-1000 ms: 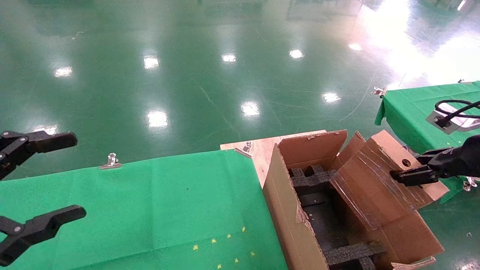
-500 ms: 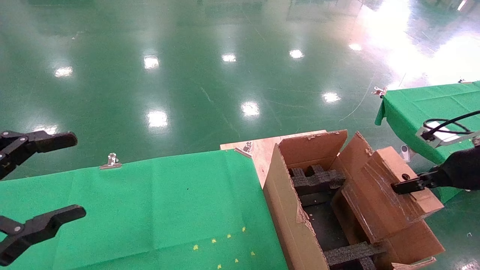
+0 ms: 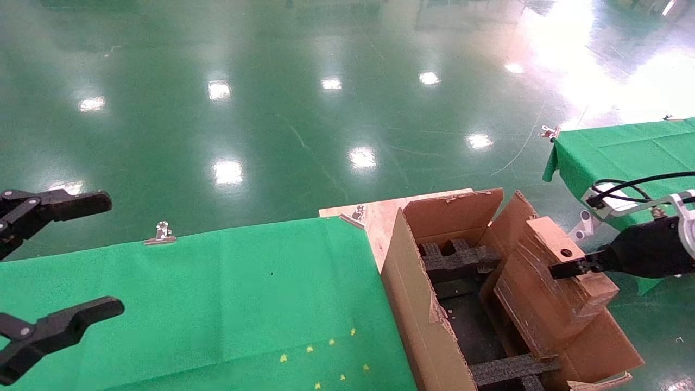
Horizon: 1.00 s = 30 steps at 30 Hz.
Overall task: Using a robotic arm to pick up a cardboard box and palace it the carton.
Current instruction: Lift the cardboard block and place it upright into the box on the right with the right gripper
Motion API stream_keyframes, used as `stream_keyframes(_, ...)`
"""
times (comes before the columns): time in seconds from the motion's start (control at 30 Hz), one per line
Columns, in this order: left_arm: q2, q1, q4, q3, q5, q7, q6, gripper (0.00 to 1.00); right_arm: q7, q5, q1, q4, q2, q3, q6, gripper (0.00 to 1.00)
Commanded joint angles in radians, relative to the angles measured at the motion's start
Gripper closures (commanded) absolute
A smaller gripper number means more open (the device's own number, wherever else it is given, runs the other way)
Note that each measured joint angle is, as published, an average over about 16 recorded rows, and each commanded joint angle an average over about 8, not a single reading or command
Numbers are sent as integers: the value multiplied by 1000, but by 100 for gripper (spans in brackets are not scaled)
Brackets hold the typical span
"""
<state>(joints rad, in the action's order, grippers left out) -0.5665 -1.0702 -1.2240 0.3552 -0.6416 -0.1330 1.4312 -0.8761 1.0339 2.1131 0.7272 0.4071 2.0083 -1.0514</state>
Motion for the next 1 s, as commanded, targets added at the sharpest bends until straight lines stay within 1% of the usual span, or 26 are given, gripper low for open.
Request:
stream_keyframes(0.03,0,0,0,0,0,0,0,0,-13,-4,-9,18,-1,-1,26,100)
stream_keyframes(0.23,0,0,0,0,0,0,0,0,-29,17,-1,45,0,-1,74,100)
stream_keyframes(0.5,0,0,0,0,0,0,0,0,-49,31,-3,77,-1,4,100,100)
stream_keyframes(1.0,0,0,0,0,0,0,0,0,-87,12,-102,97,12,24,206,100)
